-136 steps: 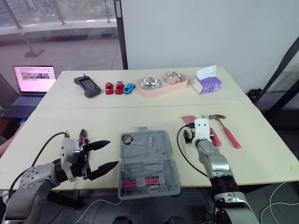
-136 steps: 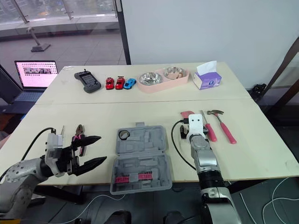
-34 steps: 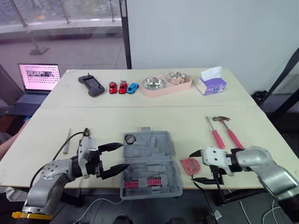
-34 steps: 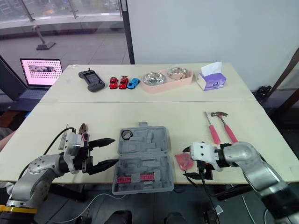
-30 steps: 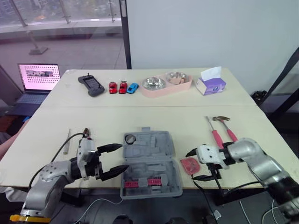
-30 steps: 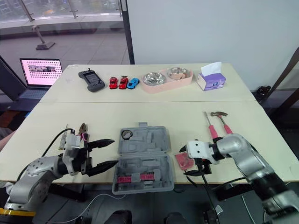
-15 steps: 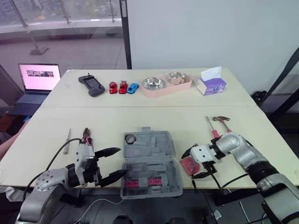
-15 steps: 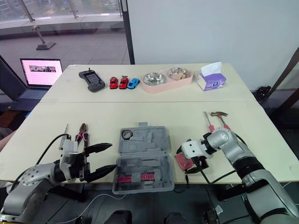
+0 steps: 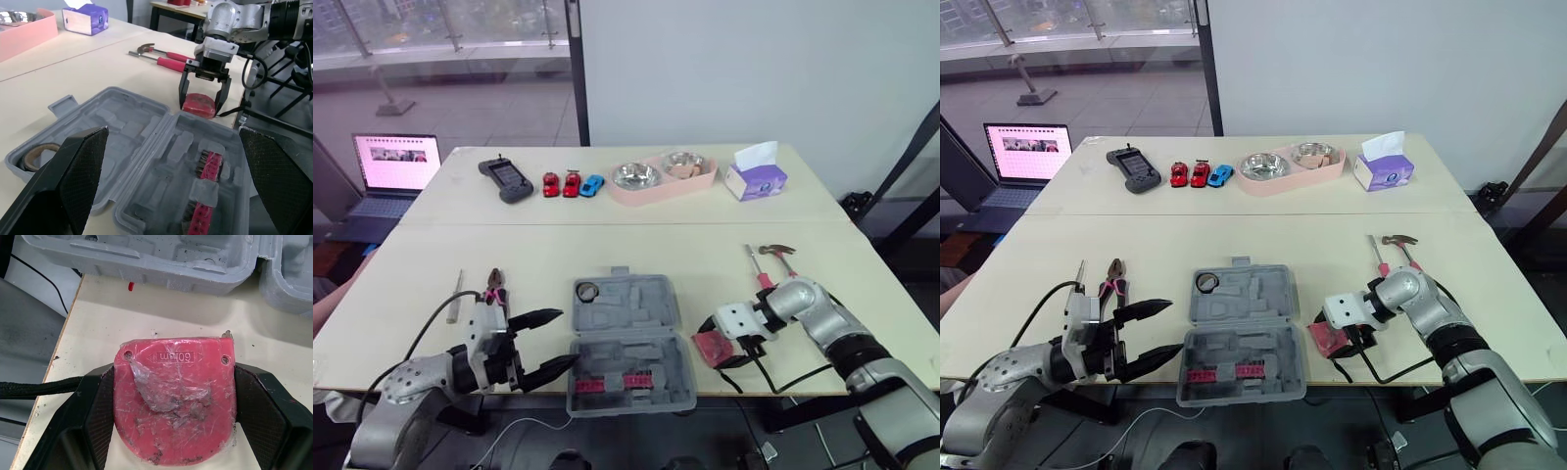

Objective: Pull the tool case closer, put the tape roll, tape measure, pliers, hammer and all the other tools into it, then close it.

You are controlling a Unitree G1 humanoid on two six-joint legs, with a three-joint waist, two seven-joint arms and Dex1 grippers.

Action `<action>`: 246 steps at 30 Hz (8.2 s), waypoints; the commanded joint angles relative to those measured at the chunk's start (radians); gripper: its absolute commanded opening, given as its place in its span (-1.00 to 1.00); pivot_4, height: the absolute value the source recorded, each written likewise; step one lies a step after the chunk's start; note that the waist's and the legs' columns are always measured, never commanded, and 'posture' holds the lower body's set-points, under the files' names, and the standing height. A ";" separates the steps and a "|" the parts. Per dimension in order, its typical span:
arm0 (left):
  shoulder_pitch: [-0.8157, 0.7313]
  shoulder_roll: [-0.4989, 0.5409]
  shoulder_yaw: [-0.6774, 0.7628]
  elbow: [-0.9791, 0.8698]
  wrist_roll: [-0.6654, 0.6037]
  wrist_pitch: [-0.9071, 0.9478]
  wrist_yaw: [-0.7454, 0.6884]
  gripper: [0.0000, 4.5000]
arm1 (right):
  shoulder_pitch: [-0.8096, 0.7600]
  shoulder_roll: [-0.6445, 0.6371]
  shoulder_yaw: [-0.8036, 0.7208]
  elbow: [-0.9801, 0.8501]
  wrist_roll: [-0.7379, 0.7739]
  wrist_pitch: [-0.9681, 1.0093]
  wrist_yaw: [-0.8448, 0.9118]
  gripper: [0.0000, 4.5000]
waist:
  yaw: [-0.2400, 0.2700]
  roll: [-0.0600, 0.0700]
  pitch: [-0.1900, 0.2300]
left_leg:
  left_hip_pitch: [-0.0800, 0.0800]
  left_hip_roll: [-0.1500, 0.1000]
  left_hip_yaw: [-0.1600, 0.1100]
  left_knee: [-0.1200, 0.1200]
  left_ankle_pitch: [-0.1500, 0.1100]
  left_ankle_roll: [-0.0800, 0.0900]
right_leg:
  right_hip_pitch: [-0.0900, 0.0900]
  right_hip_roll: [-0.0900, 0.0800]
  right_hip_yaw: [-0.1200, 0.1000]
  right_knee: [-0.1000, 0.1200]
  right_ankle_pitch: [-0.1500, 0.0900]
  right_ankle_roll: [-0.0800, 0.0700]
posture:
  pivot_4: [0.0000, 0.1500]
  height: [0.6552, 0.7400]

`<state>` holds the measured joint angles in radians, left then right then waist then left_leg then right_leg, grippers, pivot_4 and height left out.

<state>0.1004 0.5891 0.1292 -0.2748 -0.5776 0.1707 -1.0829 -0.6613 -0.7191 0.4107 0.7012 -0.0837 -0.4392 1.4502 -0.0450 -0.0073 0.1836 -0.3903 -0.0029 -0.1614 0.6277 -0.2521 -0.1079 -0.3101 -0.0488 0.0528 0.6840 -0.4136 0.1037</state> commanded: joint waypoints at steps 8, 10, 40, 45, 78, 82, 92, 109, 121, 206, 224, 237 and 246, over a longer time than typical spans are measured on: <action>0.000 -0.002 0.008 -0.008 0.000 -0.017 0.002 1.00 | 0.344 -0.082 -0.205 -0.619 0.121 0.687 -0.182 0.35 | 0.012 0.000 0.000 | -0.001 0.000 -0.001 0.000 -0.001 0.002 | 0.000 0.000 0.000 -0.001 0.000 0.000 | 1.00 1.00; -0.002 -0.004 0.006 -0.008 -0.001 -0.015 0.005 1.00 | 0.387 -0.088 -0.210 -0.669 0.104 0.719 -0.218 0.35 | 0.012 0.000 0.000 | -0.001 0.000 -0.001 -0.001 -0.003 0.006 | 0.000 0.000 0.000 -0.001 0.000 0.000 | 1.00 1.00; -0.035 0.000 -0.006 -0.006 -0.002 0.003 0.013 1.00 | 0.415 -0.072 -0.233 -0.543 0.158 0.543 -0.259 0.97 | 0.002 0.000 0.000 | -0.001 0.000 0.000 0.000 -0.004 0.007 | 0.000 0.000 0.000 -0.001 0.000 0.000 | 1.00 1.00; -0.033 0.002 -0.005 -0.008 -0.004 0.003 0.016 1.00 | 0.424 -0.078 -0.243 -0.563 0.174 0.544 -0.250 0.29 | 0.003 0.000 0.000 | -0.001 0.000 0.000 0.000 -0.004 0.007 | 0.000 0.000 0.000 -0.001 0.000 0.000 | 1.00 1.00; -0.098 0.049 0.072 0.095 0.041 -0.037 0.043 1.00 | -0.456 0.293 0.229 -0.053 -0.219 0.590 -0.252 0.30 | -0.009 0.003 0.003 | -0.015 -0.001 -0.003 -0.001 0.002 -0.004 | -0.016 0.000 -0.001 0.003 0.000 0.000 | 1.00 1.00; -0.080 0.046 0.079 0.074 0.039 -0.033 0.058 1.00 | -0.461 0.324 0.230 0.015 -0.251 0.541 -0.264 0.30 | -0.023 0.003 0.003 | -0.015 -0.001 -0.003 -0.001 0.002 -0.004 | -0.016 0.000 -0.002 0.004 0.000 0.000 | 1.00 1.00; -0.049 0.039 0.081 0.030 0.027 -0.020 0.090 1.00 | -0.479 0.370 0.202 0.162 -0.292 0.465 -0.325 0.30 | -0.025 0.003 0.003 | -0.014 -0.001 -0.003 0.000 0.002 -0.004 | -0.016 0.000 -0.002 0.005 0.000 0.000 | 1.00 1.00; -0.055 0.032 0.065 0.009 0.021 0.005 0.101 1.00 | -0.501 0.372 0.112 0.137 -0.259 0.467 -0.304 0.98 | -0.026 0.003 0.003 | -0.014 -0.001 -0.003 0.000 0.002 -0.005 | -0.016 0.001 -0.002 0.005 0.000 0.000 | 1.00 1.00; -0.032 0.023 0.069 -0.001 0.020 0.000 0.096 1.00 | -0.318 0.232 -0.046 -0.217 -0.149 0.688 -0.254 0.64 | -0.024 0.003 0.003 | -0.015 -0.001 -0.003 0.000 0.002 -0.004 | -0.016 0.000 -0.002 0.005 0.000 0.000 | 1.00 1.00; 0.004 0.455 0.441 1.015 0.203 -0.340 -0.173 1.00 | 1.095 -0.003 -1.139 -0.880 0.466 0.733 -0.430 0.98 | -0.001 0.001 -0.005 | -0.001 0.000 0.004 -0.016 -0.001 0.001 | -0.010 -0.001 0.004 -0.002 0.000 0.000 | 1.00 1.00; 0.105 0.065 0.489 0.485 0.028 -0.066 0.177 1.00 | 0.828 0.062 -0.859 -1.217 0.608 0.958 -0.703 0.98 | 0.000 0.001 -0.006 | -0.001 0.001 0.005 -0.014 -0.001 0.001 | -0.010 -0.001 0.006 0.000 0.000 0.000 | 1.00 1.00; -0.057 -0.187 0.342 0.186 0.133 0.219 0.770 1.00 | 0.519 0.125 -0.469 -1.274 0.595 1.043 -0.784 0.98 | 0.008 -0.005 -0.008 | -0.002 0.000 0.003 -0.012 0.000 0.001 | -0.009 0.000 0.005 0.000 0.000 0.000 | 1.00 1.00; -0.331 -0.140 0.218 0.339 0.190 0.386 0.821 1.00 | 0.516 0.148 -0.405 -1.277 0.569 1.035 -0.823 0.98 | 0.000 -0.005 -0.008 | -0.002 0.000 0.003 -0.011 0.000 0.000 | -0.009 0.000 0.004 0.000 0.000 0.000 | 1.00 1.00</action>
<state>-0.2243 0.4410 0.3507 0.0530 -0.4043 0.5480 -0.2752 -0.1347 -0.5758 0.0099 -0.5460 0.4884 0.6109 0.6328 -0.0445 -0.0125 0.1756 -0.3924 -0.0030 -0.1582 0.6163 -0.2519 -0.1083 -0.3195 -0.0491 0.0569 0.6844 -0.4134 0.1039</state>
